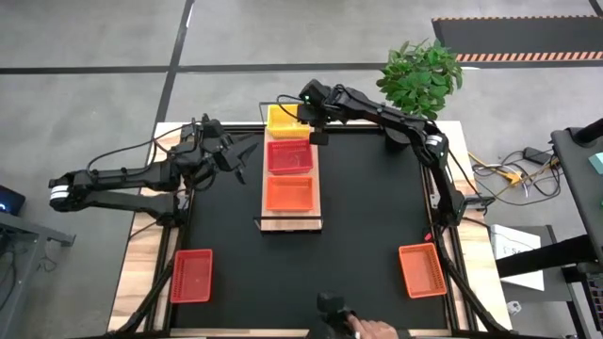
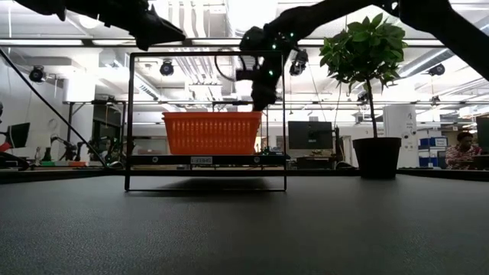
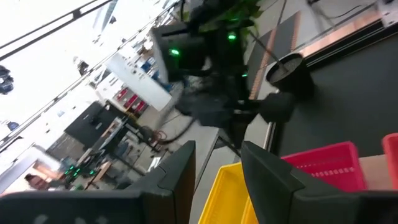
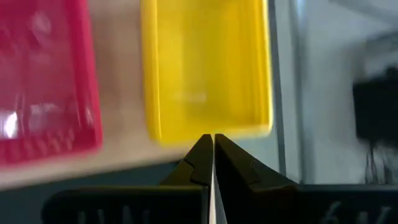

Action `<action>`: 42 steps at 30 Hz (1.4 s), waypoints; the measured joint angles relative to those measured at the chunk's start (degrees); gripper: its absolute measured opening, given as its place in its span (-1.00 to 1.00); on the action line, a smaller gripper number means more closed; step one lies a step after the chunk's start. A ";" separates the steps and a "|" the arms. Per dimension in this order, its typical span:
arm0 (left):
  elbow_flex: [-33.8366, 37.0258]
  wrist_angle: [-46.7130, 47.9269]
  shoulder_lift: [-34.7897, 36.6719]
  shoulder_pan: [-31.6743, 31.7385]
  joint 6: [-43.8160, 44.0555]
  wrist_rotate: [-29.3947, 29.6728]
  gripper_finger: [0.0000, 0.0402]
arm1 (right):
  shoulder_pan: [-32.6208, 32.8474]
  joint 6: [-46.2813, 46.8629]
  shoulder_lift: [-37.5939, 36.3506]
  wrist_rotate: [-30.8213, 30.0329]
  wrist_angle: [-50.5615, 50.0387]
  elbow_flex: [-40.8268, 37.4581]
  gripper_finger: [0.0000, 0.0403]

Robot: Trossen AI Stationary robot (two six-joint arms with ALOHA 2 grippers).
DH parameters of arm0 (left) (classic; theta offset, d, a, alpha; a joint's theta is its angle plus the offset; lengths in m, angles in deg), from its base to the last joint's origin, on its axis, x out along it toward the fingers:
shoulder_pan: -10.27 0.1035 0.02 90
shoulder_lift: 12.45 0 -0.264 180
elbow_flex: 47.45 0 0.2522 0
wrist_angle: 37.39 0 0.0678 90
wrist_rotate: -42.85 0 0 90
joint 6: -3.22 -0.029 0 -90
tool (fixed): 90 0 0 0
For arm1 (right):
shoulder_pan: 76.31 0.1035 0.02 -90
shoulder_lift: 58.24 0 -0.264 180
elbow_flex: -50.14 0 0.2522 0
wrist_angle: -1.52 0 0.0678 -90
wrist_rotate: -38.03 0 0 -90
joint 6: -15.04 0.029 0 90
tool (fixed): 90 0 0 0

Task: Stack baskets on shelf by color
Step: Stack the yellow bin on top of the stacked yellow bins on the shelf

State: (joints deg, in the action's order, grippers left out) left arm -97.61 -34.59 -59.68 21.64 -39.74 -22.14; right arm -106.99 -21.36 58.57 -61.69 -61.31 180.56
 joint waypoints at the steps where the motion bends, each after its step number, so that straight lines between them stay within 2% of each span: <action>1: 0.00 -0.02 0.00 0.16 0.00 -0.75 -0.43 | 0.07 -0.53 -0.28 1.53 1.63 0.03 -0.96; 6: 0.02 -0.02 0.00 1.49 0.00 -3.92 -0.43 | 0.04 -0.64 0.94 8.22 11.05 0.05 -0.96; 13: 0.13 -0.04 0.00 3.22 0.04 -3.94 -0.43 | 0.03 -2.19 4.98 9.68 17.27 0.05 -0.96; 20: 0.15 -0.04 0.00 3.31 -0.37 -3.97 -0.43 | 0.03 0.37 7.26 10.46 18.16 0.04 -0.96; 30: 0.11 -0.12 -1.20 3.31 -1.01 -3.97 -0.43 | -0.16 5.50 7.46 14.63 18.45 -0.16 -0.96; 42: 0.11 -0.52 -1.14 3.31 -1.22 -3.99 -0.43 | -0.32 5.35 7.37 14.59 19.11 -1.88 -0.96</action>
State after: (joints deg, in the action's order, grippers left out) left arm -97.51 -35.12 -60.82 24.94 -40.96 -26.13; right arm -107.31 -16.02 65.94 -47.11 -42.20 178.67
